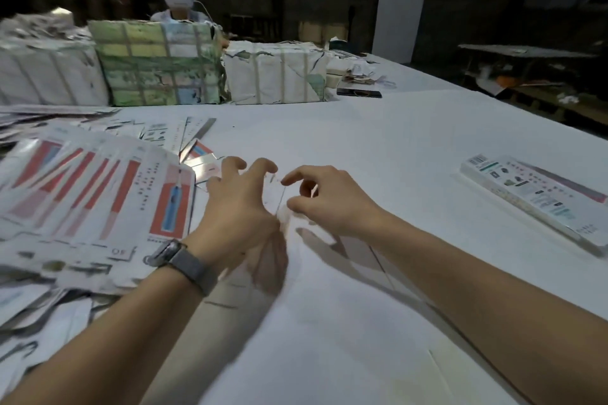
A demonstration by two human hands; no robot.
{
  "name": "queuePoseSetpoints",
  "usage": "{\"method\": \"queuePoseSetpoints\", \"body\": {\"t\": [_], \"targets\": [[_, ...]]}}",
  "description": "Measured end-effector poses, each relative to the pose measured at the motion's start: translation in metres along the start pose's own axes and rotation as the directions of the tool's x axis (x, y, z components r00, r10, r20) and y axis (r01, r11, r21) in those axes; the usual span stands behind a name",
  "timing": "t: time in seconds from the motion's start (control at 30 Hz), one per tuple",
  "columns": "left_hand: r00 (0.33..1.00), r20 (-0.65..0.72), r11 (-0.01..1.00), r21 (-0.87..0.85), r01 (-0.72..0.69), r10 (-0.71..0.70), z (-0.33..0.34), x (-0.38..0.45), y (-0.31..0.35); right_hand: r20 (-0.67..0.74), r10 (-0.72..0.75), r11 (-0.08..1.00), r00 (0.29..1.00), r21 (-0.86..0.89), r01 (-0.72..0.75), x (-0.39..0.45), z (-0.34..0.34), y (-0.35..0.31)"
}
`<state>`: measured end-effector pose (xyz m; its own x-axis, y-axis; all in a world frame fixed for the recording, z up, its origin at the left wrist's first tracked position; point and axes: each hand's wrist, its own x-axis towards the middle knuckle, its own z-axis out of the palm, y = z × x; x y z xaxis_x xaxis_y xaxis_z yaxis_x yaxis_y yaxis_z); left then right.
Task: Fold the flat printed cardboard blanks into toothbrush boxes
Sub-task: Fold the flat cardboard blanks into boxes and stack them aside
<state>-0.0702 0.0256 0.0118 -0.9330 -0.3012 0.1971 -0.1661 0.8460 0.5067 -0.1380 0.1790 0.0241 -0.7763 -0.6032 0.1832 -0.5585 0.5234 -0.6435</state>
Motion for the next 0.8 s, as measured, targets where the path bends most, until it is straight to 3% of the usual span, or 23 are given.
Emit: {"method": "queuePoseSetpoints", "body": {"t": [0.2, 0.4, 0.63, 0.73, 0.8], "targets": [[0.985, 0.076, 0.981, 0.128, 0.144, -0.155, -0.013, 0.003, -0.013, -0.007, 0.034, 0.999, 0.999, 0.04, -0.034, 0.003, 0.003, 0.008], [0.988, -0.023, 0.98, 0.13, 0.153, -0.151, -0.021, 0.004, -0.013, -0.017, 0.045, 0.997, 0.999, 0.069, -0.044, 0.005, 0.004, 0.012], [0.986, -0.138, 0.96, 0.251, 0.123, -0.09, -0.035, 0.003, -0.014, -0.019, 0.051, 0.992, 0.999, 0.114, -0.049, 0.006, 0.003, 0.013], [0.977, -0.213, 0.91, 0.405, 0.087, 0.001, -0.034, -0.001, -0.013, -0.025, 0.038, 0.993, 0.999, 0.113, -0.035, 0.006, 0.003, 0.013], [0.972, -0.224, 0.92, 0.392, 0.022, 0.072, -0.028, -0.003, -0.011, -0.033, 0.024, 0.993, 0.999, 0.117, -0.02, 0.006, 0.004, 0.013]]}}
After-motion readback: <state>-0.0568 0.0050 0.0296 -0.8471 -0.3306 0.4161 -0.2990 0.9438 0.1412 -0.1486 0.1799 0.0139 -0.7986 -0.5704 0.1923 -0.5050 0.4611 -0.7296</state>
